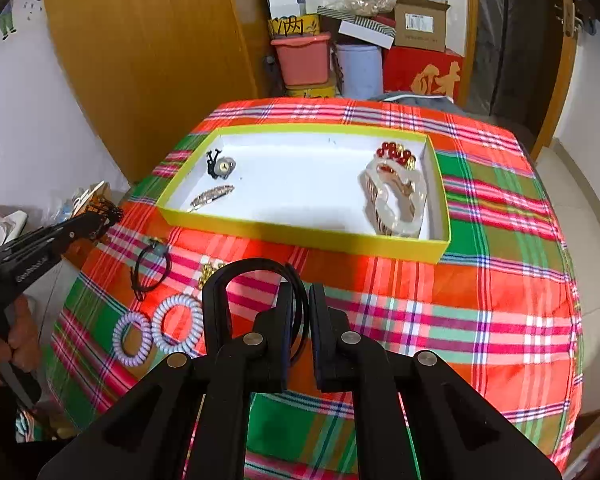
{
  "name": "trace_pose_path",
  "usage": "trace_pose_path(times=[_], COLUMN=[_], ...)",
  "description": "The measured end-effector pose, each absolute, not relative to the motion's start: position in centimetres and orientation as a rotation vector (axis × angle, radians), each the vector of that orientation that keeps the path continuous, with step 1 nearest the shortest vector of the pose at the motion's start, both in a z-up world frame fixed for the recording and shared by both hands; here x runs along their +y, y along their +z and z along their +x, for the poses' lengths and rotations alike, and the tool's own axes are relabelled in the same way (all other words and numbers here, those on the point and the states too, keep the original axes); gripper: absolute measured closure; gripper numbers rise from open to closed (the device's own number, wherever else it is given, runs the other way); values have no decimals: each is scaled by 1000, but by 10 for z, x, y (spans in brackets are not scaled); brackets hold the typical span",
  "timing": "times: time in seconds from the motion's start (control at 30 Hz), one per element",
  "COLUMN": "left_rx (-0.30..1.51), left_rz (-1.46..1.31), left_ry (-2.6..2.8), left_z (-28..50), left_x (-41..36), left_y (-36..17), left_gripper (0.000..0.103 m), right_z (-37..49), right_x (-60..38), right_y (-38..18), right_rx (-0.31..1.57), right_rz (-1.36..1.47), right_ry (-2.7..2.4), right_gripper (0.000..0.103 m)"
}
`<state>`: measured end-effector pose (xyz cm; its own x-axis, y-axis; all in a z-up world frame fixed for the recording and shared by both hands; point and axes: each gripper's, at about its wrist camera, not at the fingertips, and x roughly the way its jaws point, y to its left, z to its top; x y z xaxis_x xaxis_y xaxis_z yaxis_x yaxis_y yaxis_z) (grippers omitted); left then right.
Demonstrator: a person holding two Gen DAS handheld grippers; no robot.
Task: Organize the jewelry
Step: 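Grasp the dark bead necklace with the left tool while the right tool holds the black hair band, then carry the necklace and hair band over the yellow tray and open both tools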
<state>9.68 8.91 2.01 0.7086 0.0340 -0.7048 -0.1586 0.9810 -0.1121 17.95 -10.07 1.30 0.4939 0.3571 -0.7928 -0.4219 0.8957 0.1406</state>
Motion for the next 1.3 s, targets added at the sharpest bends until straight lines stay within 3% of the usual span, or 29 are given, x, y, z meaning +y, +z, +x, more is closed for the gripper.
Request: trace_pose_path(times=[0.6, 1.3], left_rx=[745, 891], left_rz=[-215, -245], left_ry=[-78, -167], left_z=[155, 236], left_x=[66, 54], left_y=[46, -18], left_gripper=[97, 97], right_z=[230, 294], right_x=[-99, -84], right_y=[26, -28], right_rx=[886, 1002], right_rz=[-62, -62], right_ry=[443, 418], right_gripper=[95, 95])
